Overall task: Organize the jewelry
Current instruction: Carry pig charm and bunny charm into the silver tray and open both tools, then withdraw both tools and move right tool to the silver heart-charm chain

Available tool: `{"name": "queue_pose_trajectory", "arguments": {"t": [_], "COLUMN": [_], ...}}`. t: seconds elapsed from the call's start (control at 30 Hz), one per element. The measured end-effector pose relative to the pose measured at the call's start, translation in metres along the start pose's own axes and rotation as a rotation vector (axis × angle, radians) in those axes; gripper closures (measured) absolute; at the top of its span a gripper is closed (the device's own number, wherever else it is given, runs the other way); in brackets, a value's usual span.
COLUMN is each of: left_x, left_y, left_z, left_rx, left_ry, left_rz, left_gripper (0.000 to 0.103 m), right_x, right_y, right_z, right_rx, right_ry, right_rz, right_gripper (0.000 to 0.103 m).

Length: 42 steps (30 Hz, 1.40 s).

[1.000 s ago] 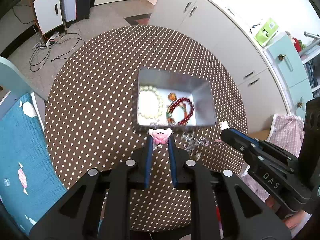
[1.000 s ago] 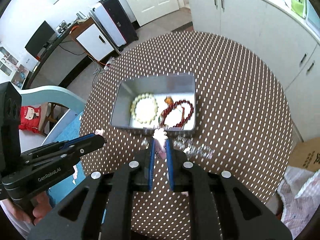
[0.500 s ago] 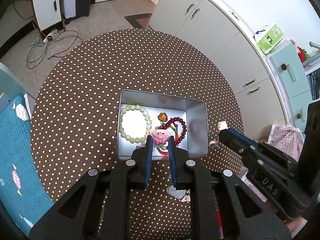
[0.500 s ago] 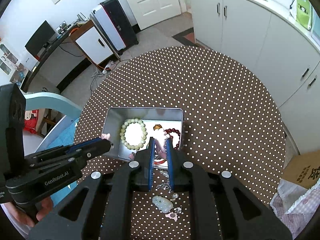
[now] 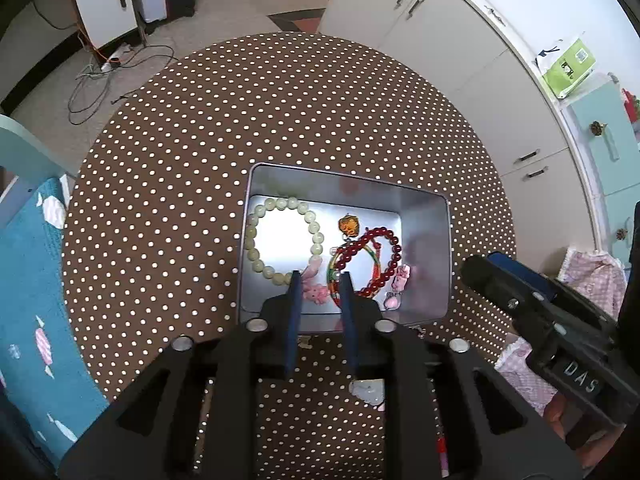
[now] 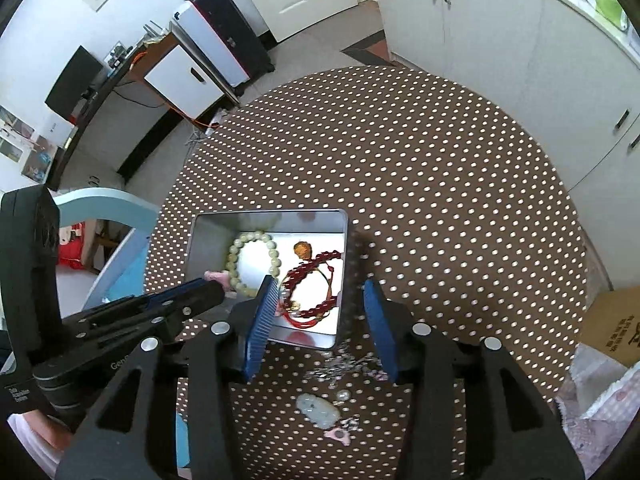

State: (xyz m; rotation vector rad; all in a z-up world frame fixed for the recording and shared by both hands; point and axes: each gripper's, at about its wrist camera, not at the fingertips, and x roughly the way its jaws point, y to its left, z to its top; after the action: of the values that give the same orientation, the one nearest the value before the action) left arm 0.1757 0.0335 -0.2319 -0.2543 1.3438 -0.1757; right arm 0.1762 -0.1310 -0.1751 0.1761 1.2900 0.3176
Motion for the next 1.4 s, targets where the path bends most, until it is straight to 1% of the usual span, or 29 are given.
{"name": "queue_pose_trajectory", "arguments": {"t": [0.03, 0.07, 0.3, 0.5, 0.6, 0.8, 0.9, 1.07, 1.23, 1.4], "left_x": [-0.001, -0.002, -0.006, -0.012, -0.015, -0.023, -0.024, -0.018, 0.009, 0.029], "left_y": [0.0, 0.0, -0.004, -0.007, -0.01, -0.014, -0.016, -0.021, -0.018, -0.014], "left_z": [-0.001, -0.002, -0.009, -0.017, -0.02, -0.031, -0.037, -0.045, -0.053, -0.053], "left_rx": [-0.005, -0.007, 0.003, 0.013, 0.022, 0.055, 0.071, 0.113, 0.108, 0.089], "left_ry": [0.0, -0.007, -0.015, -0.023, -0.025, -0.027, -0.008, 0.03, 0.1, 0.124], "left_rz": [0.003, 0.003, 0.017, 0.021, 0.016, -0.017, -0.069, -0.088, -0.06, -0.021], "left_gripper": [0.063, 0.062, 0.062, 0.062, 0.062, 0.062, 0.062, 0.062, 0.062, 0.068], "right_x": [0.0, 0.0, -0.007, -0.014, -0.016, -0.017, -0.017, -0.01, -0.003, 0.009], "right_y": [-0.002, -0.005, -0.016, -0.02, -0.021, -0.026, -0.026, -0.027, -0.022, -0.019], "right_z": [-0.001, -0.001, -0.008, -0.014, -0.019, -0.029, -0.037, -0.051, -0.063, -0.074], "right_rx": [0.002, 0.006, 0.028, 0.037, 0.041, 0.054, 0.032, 0.013, -0.002, 0.001], "right_ry": [0.001, 0.002, -0.007, -0.02, -0.02, -0.007, 0.007, 0.046, 0.076, 0.108], "right_rz": [-0.001, -0.003, -0.022, -0.02, -0.023, -0.026, -0.008, -0.008, 0.013, 0.011], "right_gripper": [0.059, 0.058, 0.057, 0.057, 0.057, 0.057, 0.057, 0.057, 0.056, 0.056]}}
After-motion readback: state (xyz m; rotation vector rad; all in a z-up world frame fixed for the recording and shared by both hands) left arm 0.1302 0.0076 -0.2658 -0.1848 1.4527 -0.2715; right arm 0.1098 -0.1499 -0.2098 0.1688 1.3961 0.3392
